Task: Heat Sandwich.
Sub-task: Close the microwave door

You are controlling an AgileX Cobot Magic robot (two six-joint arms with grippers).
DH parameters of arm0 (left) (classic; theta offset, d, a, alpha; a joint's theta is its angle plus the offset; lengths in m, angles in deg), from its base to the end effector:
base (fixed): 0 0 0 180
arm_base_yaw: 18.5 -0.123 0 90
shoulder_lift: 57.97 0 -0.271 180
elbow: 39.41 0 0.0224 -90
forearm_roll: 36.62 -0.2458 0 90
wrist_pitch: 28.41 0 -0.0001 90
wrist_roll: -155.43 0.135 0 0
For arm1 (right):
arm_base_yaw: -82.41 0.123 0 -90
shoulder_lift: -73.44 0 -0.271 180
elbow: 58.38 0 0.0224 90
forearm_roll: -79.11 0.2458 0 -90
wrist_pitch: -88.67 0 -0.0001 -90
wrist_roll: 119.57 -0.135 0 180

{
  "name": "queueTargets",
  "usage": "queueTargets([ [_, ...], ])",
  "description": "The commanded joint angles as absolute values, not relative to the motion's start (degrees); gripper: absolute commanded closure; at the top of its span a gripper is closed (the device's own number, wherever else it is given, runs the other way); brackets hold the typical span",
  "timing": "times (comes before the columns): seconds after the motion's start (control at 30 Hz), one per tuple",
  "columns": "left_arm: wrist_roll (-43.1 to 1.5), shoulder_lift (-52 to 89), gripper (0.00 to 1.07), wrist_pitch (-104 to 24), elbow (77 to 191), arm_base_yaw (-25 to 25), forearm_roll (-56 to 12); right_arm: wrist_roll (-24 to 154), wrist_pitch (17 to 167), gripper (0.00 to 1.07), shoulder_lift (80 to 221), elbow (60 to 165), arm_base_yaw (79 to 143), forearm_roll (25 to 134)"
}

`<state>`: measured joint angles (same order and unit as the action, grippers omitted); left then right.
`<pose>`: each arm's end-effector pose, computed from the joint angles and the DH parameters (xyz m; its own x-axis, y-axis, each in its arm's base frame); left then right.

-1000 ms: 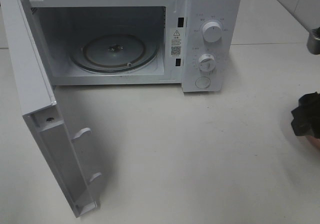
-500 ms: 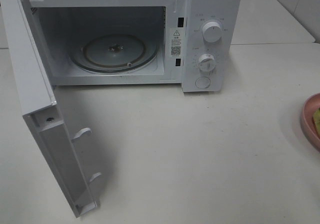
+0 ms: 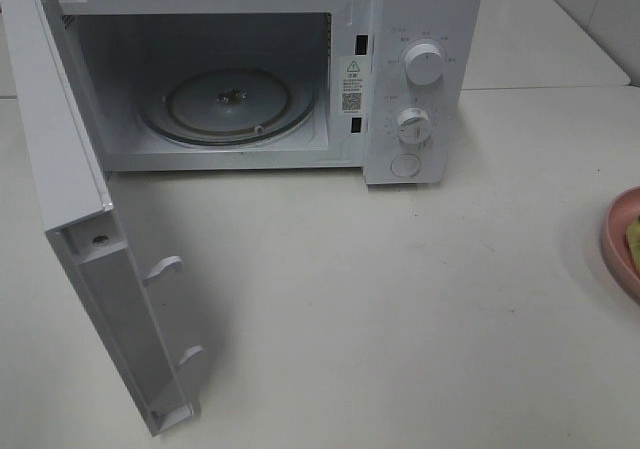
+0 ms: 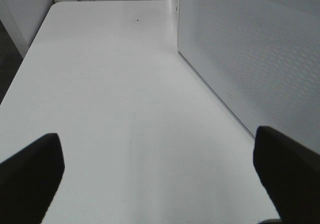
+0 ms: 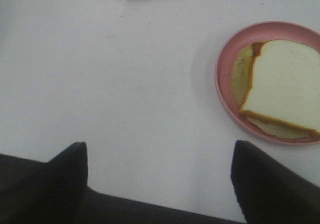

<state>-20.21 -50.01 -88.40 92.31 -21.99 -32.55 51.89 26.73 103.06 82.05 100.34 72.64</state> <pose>0.0448 -0.0056 0.2562 -0.4400 0.0137 -0.8979 0.0121 0.9999 0.0093 0.0875 0.0142 0.2770 -0.6435 -0.1082 -0.7577 -0.1742 0.9847 0.0073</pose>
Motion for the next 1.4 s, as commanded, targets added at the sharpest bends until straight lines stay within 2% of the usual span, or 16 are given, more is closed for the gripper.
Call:
queueTargets([
  [0.03,-20.5,-51.5,0.09,-87.8,92.1,-22.2,-32.6,52.8,26.7,0.31,98.8,81.0,95.6,72.4],
  [0.27,-20.5,-51.5,0.09,-87.8,92.1,-22.2,-32.6,52.5,29.5,0.31,91.7,74.8,91.1,72.4],
  [0.7,-20.5,-51.5,0.09,-87.8,92.1,-22.2,-32.6,54.4,29.2,0.31,79.7,73.7,85.7,72.5],
  [1.4,-20.6,-51.3,0.09,-87.8,92.1,-22.2,-32.5,55.5,29.2,0.31,79.9,73.7,85.7,73.4],
])
